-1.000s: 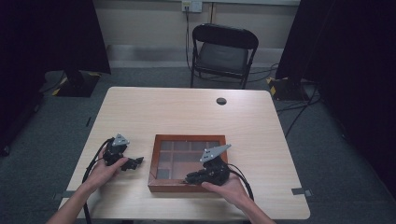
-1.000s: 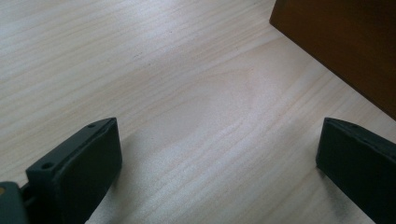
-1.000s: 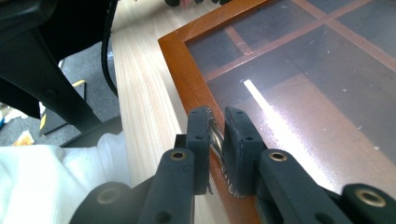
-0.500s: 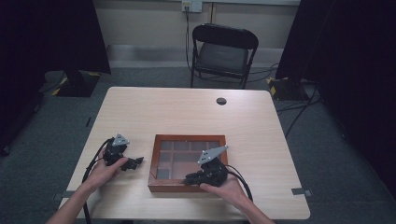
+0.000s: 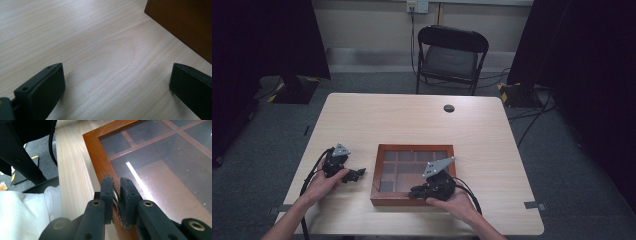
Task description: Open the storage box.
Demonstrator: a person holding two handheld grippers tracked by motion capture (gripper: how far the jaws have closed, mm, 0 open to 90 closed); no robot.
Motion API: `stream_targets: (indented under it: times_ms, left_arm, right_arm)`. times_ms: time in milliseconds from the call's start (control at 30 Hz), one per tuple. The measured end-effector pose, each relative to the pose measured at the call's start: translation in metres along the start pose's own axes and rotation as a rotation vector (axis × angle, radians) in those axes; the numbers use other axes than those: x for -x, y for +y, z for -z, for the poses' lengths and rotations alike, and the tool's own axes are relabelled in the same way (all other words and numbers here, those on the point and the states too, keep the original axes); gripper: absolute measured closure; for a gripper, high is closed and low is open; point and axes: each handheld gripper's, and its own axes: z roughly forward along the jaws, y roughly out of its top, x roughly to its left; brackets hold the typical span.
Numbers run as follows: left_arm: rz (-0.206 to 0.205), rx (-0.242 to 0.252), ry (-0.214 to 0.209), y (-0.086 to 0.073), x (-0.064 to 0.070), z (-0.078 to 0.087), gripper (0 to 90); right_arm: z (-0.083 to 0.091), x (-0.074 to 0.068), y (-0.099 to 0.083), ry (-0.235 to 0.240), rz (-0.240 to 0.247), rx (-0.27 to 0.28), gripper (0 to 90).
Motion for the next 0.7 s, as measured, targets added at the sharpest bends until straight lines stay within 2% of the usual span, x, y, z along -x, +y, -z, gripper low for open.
stream_targets:
  times_ms: [700]
  left_arm:
    - [0.0,0.0,0.0,0.0,0.0,0.0,0.0]
  right_arm:
    - [0.0098,0.0004,0.0099,0.017,-0.01,0.02,81.8]
